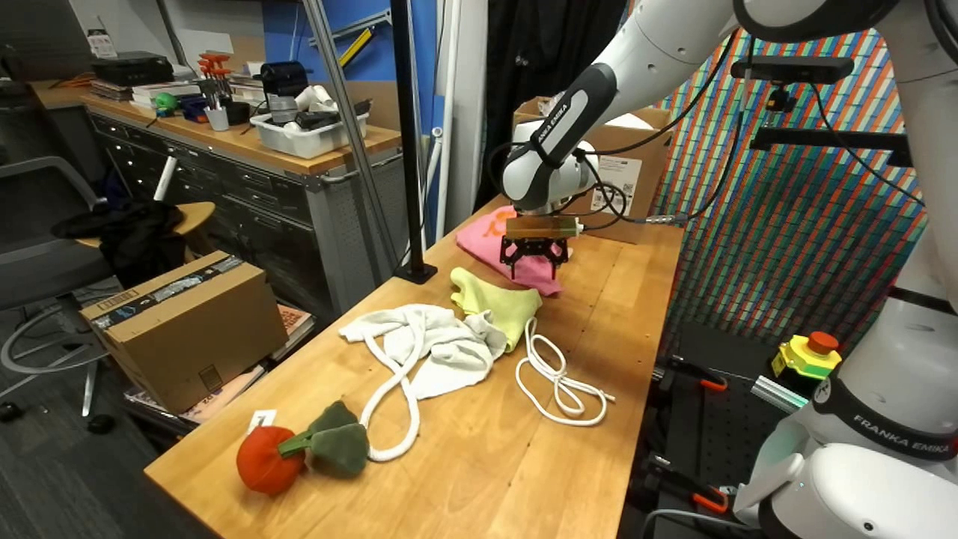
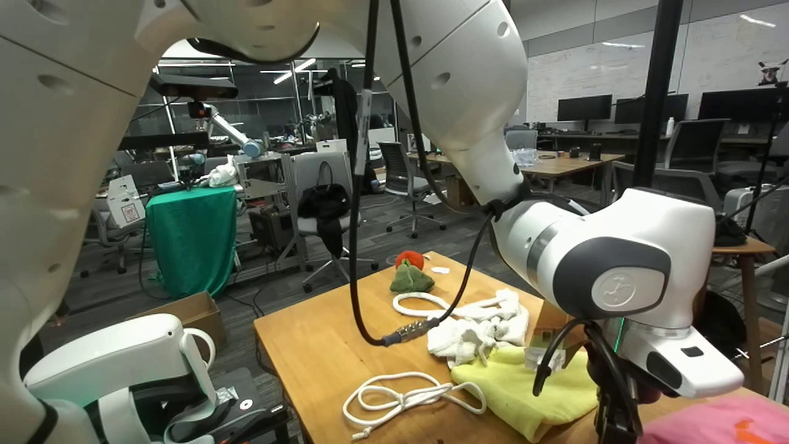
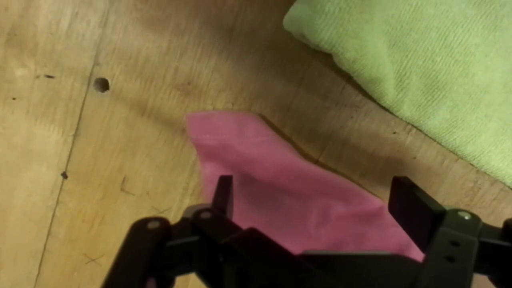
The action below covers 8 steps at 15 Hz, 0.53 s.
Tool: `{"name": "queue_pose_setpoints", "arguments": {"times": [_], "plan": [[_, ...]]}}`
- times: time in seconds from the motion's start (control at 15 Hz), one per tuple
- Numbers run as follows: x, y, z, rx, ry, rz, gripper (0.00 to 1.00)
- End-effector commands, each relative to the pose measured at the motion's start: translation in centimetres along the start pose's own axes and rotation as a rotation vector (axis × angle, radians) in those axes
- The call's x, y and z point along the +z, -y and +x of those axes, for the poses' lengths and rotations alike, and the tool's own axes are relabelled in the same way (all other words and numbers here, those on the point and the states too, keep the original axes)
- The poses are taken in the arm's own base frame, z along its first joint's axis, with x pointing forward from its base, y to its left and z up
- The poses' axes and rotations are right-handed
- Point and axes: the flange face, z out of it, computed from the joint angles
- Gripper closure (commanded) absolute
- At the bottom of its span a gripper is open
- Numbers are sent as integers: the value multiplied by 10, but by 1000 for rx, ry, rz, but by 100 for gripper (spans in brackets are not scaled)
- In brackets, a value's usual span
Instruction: Separate the objects on the table.
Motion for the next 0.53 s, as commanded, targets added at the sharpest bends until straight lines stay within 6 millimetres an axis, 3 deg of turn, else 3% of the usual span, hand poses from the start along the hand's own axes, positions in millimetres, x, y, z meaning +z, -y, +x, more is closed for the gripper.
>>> {"name": "queue_pose_setpoints", "arguments": {"times": [0.0,0.47], "plan": [[9,1,-4,-16,35,22,0],[27,-6,4,-12,40,7,0]]}}
